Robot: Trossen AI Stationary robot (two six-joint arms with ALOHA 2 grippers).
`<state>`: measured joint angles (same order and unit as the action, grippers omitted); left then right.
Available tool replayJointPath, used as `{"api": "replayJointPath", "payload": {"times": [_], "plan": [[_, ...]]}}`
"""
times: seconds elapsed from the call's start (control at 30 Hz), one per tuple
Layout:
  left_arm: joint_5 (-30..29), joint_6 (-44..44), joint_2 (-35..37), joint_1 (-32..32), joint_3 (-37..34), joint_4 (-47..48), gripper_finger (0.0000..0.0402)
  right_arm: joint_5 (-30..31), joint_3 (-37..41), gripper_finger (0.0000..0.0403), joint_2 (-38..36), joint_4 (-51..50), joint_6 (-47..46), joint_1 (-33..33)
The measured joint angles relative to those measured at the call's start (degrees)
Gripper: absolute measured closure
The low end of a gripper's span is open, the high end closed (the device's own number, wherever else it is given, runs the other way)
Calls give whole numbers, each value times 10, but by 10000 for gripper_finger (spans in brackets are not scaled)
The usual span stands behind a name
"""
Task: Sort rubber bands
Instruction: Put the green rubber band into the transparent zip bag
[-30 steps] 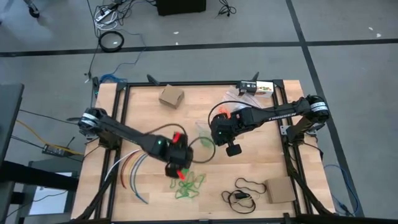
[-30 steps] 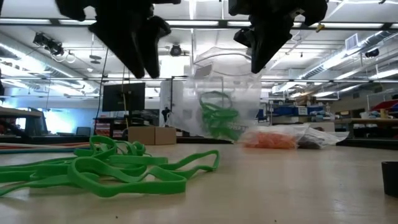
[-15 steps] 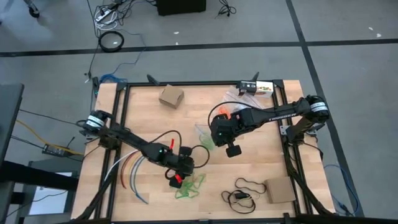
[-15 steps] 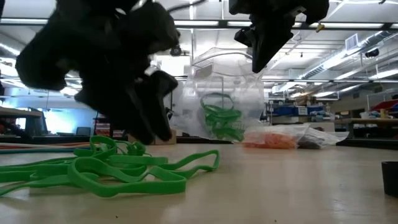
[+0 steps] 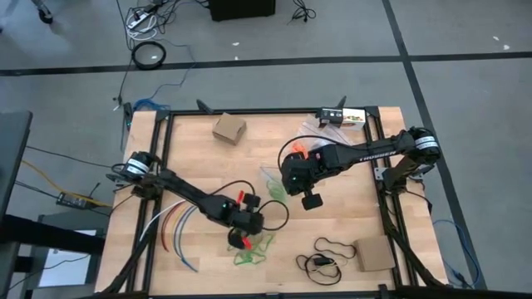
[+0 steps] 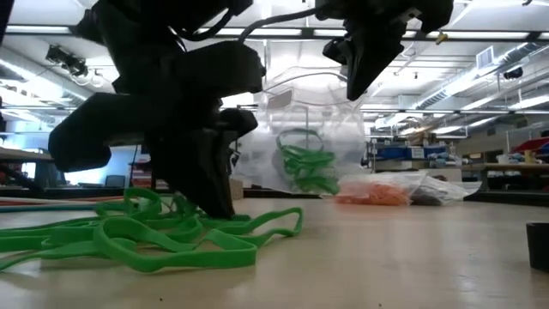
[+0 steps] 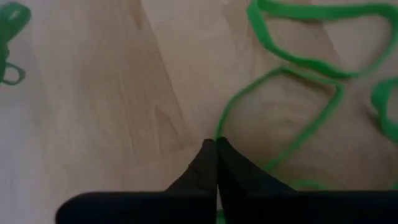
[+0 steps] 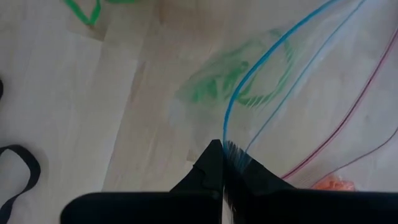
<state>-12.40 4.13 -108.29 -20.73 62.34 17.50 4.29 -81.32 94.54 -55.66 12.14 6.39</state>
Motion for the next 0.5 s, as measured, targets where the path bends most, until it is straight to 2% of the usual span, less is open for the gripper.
{"api": "replayJointPath", "payload": {"times": [0.1,0.2,0.33,0.5], "plan": [[-3,22,6,-2,37,76,398,0,0,403,0,0,0,0],[-44,43,20,-3,94,166,399,0,0,403,0,0,-1,0],[-139,76,33,-1,176,273,400,0,0,403,0,0,-1,0],[-264,134,58,13,264,324,400,0,0,403,0,2,-1,0]]}}
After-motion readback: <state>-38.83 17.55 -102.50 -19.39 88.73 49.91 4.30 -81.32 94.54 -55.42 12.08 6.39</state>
